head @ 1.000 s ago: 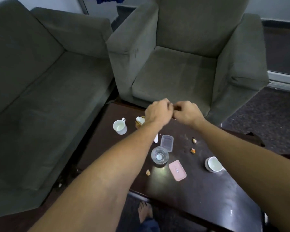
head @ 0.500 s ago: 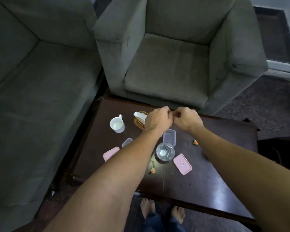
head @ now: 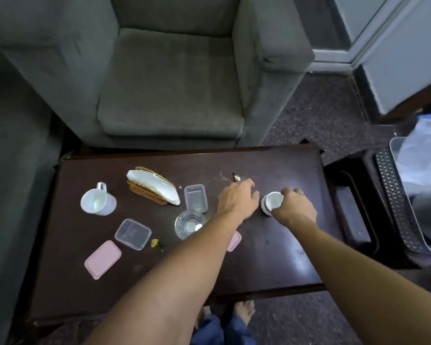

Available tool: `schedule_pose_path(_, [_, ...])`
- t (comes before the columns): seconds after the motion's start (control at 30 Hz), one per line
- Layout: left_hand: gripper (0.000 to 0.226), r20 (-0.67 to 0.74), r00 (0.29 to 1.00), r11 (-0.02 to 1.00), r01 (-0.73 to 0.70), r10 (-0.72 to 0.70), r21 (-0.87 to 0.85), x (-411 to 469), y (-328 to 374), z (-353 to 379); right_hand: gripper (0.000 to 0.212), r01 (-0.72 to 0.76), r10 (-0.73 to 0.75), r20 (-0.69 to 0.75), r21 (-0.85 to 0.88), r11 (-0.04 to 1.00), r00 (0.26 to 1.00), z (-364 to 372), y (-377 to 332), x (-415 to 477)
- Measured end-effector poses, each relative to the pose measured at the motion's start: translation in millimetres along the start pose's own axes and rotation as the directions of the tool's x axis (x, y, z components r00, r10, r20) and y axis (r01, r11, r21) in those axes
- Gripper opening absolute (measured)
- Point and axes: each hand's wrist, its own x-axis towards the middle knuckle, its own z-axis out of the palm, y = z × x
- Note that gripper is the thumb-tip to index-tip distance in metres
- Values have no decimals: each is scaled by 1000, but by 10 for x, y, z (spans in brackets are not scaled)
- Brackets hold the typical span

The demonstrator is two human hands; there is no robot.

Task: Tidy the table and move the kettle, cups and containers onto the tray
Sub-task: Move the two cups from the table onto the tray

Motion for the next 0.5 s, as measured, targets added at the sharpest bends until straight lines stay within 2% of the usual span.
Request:
schedule_pose_path(0.13, [34, 34, 999, 999, 30, -31, 11, 61, -44, 262, 61, 20, -20, -10, 20, 1000, 1000, 169, 112, 101])
schedule_pose_path(0.3, [33, 44, 996, 997, 71, -73, 34, 124, -207, 447, 64, 52, -55, -38, -58, 997, 998, 294, 124, 277])
schedule_pose_path(0.5, [26, -77, 992, 995, 98, -99, -21, 195, -400, 347, 54, 58, -60, -20, -90, 994, 998, 333, 123, 387])
